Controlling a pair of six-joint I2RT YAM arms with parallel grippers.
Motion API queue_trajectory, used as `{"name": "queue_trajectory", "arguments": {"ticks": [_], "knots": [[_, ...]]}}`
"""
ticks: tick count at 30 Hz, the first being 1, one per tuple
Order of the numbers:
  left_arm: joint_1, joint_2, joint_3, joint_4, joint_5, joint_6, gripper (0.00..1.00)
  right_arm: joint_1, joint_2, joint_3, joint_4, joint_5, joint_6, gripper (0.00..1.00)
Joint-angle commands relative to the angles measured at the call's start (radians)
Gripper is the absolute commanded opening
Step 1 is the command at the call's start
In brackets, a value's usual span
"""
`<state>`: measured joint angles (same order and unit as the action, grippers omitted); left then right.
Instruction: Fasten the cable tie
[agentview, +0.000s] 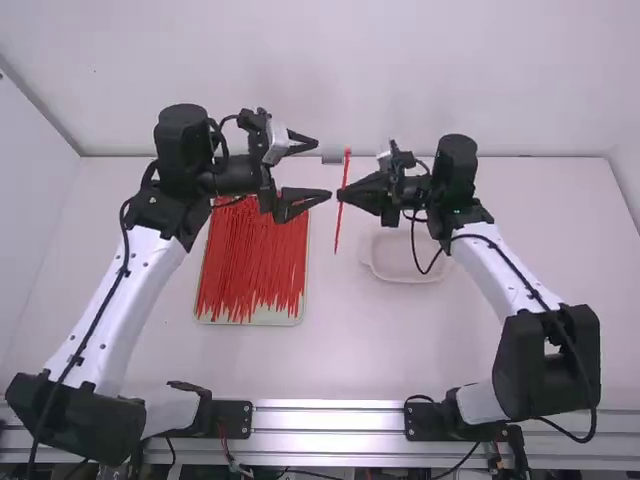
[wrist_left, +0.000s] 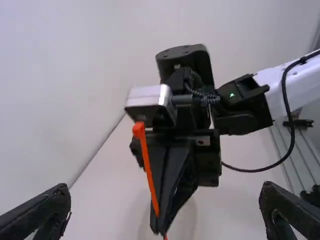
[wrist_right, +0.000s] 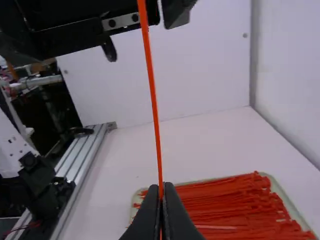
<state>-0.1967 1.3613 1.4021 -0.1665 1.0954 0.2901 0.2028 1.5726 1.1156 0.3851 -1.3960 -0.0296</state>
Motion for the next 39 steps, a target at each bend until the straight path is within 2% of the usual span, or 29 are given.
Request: {"name": "queue_trajectory", "arguments": {"ticks": [1,4,11,17,20,28,30,32,39], "knots": [[-0.003,0.023,-0.003,0.010,0.069,0.010,0.90,0.022,-0.011,0.038,0.004,-0.021,0.003,0.00],[-0.007,0.039,-0.003,0.023,0.068,-0.025,0.71,0.035,-0.011,0.038,0.004,-0.021,0.002,0.00],[-0.010,0.051,-0.003,0.028,0.076,-0.039,0.49,0.055,-0.017,0.038,0.026,-0.025,0.007,0.00],[-0.030,0.051,-0.003,0.043,0.076,-0.039,0.41,0.063,-0.023,0.038,0.037,-0.025,0.006,0.00],[-0.047,0.051,-0.003,0.055,0.075,-0.039,0.32,0.064,-0.023,0.038,0.038,-0.025,0.006,0.00],[-0.060,0.051,-0.003,0.066,0.071,-0.039,0.25,0.060,-0.024,0.038,0.037,-0.026,0.007,0.00],[-0.060,0.051,-0.003,0.059,0.071,-0.031,0.17,0.054,-0.024,0.043,0.037,-0.050,0.006,0.00],[-0.059,0.051,-0.003,0.058,0.067,-0.032,0.14,0.053,-0.024,0.046,0.042,-0.068,0.007,0.00],[-0.054,0.051,-0.003,0.056,0.068,-0.032,0.08,0.053,-0.024,0.046,0.086,-0.074,0.064,0.00]]}}
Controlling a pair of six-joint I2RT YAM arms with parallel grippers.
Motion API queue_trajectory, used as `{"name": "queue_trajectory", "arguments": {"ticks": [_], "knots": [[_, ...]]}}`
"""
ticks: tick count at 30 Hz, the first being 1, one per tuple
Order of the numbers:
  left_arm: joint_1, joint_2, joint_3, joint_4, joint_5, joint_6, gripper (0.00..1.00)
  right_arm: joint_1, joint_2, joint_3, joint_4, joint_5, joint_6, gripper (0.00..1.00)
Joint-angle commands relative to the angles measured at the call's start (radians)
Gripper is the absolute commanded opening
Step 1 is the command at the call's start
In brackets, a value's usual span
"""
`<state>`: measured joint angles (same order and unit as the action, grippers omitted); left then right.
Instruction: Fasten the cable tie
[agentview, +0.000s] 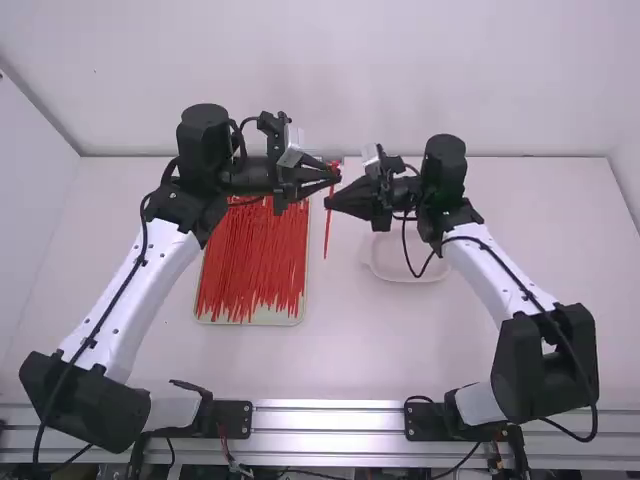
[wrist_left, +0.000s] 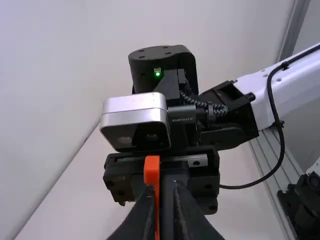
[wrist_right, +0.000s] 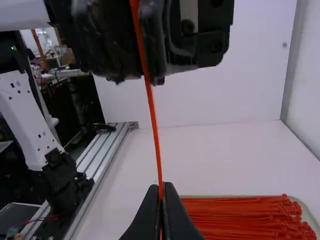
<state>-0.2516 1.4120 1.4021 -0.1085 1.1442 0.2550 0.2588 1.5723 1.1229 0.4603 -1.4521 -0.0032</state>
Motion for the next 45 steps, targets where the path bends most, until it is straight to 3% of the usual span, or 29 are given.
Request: {"name": "queue_trajectory", "arguments": {"ticks": [1,16,19,20,21,22,37,45], "knots": [[0.001,0.000,-0.003,-0.002,0.019,0.003,0.05,-0.003,-0.024,0.039,0.012,-0.018,0.037,0.00],[0.001,0.000,-0.003,0.080,0.019,-0.100,0.02,-0.003,-0.024,0.039,0.008,-0.018,0.037,0.00],[0.003,0.000,-0.003,0.152,0.018,-0.217,0.02,-0.003,-0.024,0.039,0.006,-0.018,0.037,0.23],[0.010,0.000,-0.003,0.182,0.019,-0.260,0.02,-0.004,-0.024,0.039,0.004,-0.018,0.037,0.36],[0.021,0.000,-0.003,0.223,0.019,-0.316,0.02,-0.004,-0.024,0.039,0.003,-0.023,0.044,0.80],[0.025,0.000,-0.003,0.240,0.019,-0.335,0.02,-0.004,-0.024,0.039,0.004,-0.032,0.045,0.99],[0.061,0.000,-0.002,0.536,0.018,-0.634,0.02,-0.117,-0.024,-0.037,0.004,-0.105,0.024,0.99],[0.094,0.011,-0.002,0.478,-0.066,-0.621,0.02,-0.129,-0.024,-0.058,0.003,-0.095,0.082,0.99]]}}
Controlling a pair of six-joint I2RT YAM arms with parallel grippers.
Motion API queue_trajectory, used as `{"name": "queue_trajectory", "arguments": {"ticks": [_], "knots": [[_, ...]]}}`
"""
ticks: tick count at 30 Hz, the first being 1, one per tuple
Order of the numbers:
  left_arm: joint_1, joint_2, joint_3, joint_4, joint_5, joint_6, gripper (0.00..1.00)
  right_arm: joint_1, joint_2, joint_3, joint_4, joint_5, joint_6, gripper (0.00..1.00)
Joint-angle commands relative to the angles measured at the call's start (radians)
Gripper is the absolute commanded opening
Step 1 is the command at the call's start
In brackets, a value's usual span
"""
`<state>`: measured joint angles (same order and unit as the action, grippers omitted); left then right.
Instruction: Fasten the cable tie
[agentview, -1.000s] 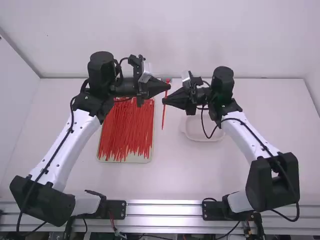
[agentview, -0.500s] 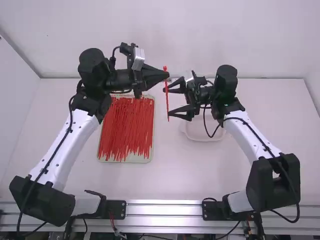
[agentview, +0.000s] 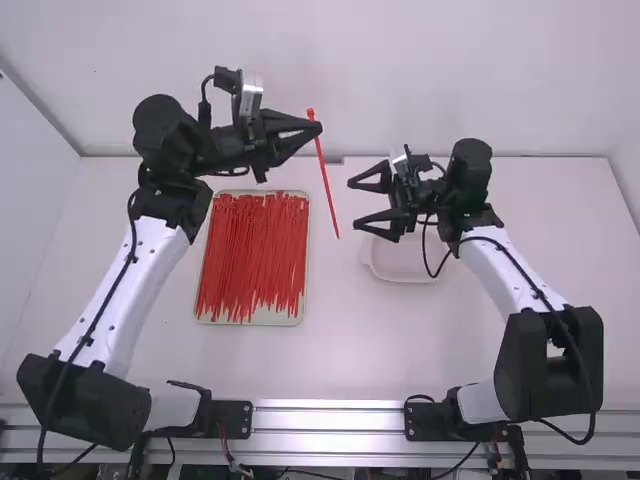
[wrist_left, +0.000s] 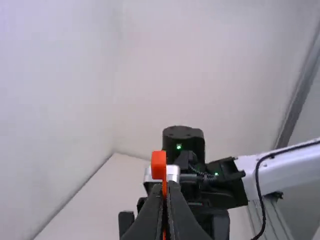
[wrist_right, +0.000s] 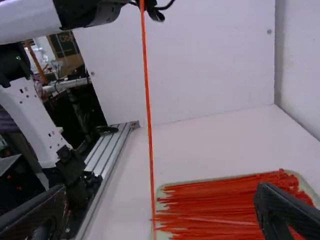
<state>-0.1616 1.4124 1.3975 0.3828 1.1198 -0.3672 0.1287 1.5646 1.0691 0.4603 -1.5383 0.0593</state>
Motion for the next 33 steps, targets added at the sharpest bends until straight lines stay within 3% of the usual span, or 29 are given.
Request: {"name": "queue_trajectory", "arguments": {"ticks": [1,4,13,17,27,33], "knots": [[0.004,0.016,0.002,-0.020,-0.047,0.006,0.02,0.008,-0.016,-0.005,-0.001,-0.010,0.020,0.99],[0.004,0.047,0.002,-0.047,-0.065,0.024,0.02,0.039,-0.016,-0.005,-0.033,-0.009,-0.023,0.99],[0.005,0.171,0.002,-0.110,-0.063,-0.023,0.02,0.101,-0.016,-0.060,-0.123,-0.011,-0.413,0.99],[0.023,0.202,0.002,-0.152,-0.061,-0.124,0.02,0.100,-0.016,-0.082,-0.121,-0.019,-0.591,0.99],[0.061,0.207,0.002,-0.220,0.171,-0.238,0.03,0.037,-0.016,-0.088,-0.124,-0.022,-1.034,0.99],[0.057,0.207,0.002,-0.223,0.150,-0.380,0.02,0.001,-0.016,-0.088,-0.126,-0.022,-1.295,0.99]]}}
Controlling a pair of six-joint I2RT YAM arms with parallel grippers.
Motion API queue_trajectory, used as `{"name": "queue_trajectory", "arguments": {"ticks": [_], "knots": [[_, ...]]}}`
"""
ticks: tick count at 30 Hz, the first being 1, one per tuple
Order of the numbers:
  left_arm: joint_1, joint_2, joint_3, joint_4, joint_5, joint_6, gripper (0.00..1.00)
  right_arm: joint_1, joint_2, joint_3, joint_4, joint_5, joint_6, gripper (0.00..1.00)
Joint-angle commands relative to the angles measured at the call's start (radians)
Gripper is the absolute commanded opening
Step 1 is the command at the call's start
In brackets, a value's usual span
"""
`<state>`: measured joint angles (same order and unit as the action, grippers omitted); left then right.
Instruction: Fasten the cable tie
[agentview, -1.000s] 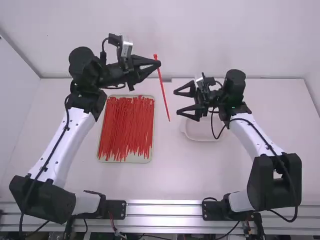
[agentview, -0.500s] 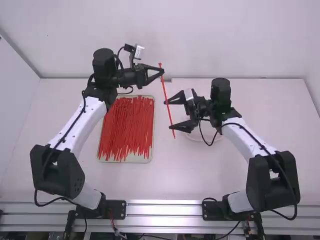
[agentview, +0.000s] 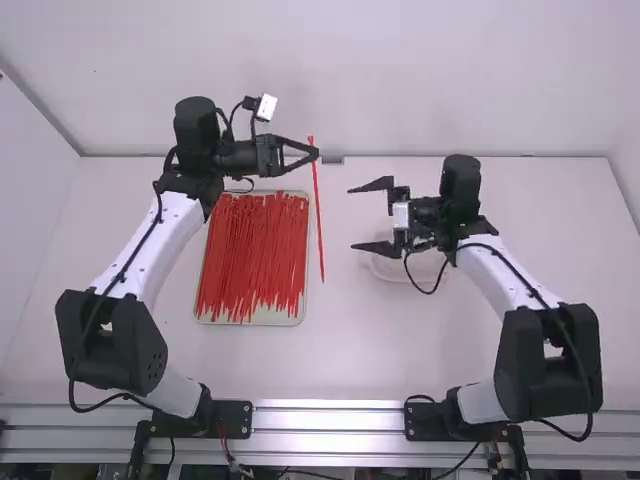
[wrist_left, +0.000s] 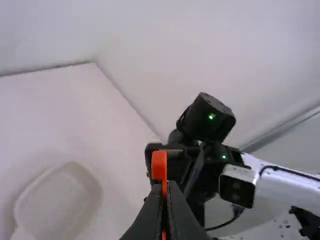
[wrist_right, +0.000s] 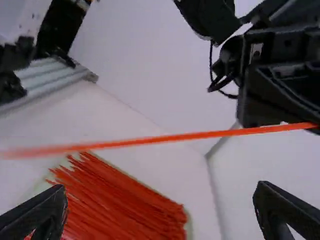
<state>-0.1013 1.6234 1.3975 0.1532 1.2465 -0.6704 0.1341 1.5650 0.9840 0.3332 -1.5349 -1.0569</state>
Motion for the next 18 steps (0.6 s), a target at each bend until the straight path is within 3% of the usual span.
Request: {"name": "queue_trajectory", "arguments": {"ticks": [1,7,18], "knots": [[-0.003,-0.004,0.002,0.000,0.005,-0.099,0.02,-0.007,-0.016,-0.003,0.002,-0.026,-0.219,0.99],[-0.003,-0.004,0.002,-0.065,-0.065,-0.256,0.02,0.006,-0.016,-0.003,-0.001,-0.026,-0.446,0.99],[-0.003,-0.004,0.002,-0.119,-0.059,-0.362,0.02,0.140,-0.016,-0.003,-0.001,-0.026,-0.825,0.99]]}}
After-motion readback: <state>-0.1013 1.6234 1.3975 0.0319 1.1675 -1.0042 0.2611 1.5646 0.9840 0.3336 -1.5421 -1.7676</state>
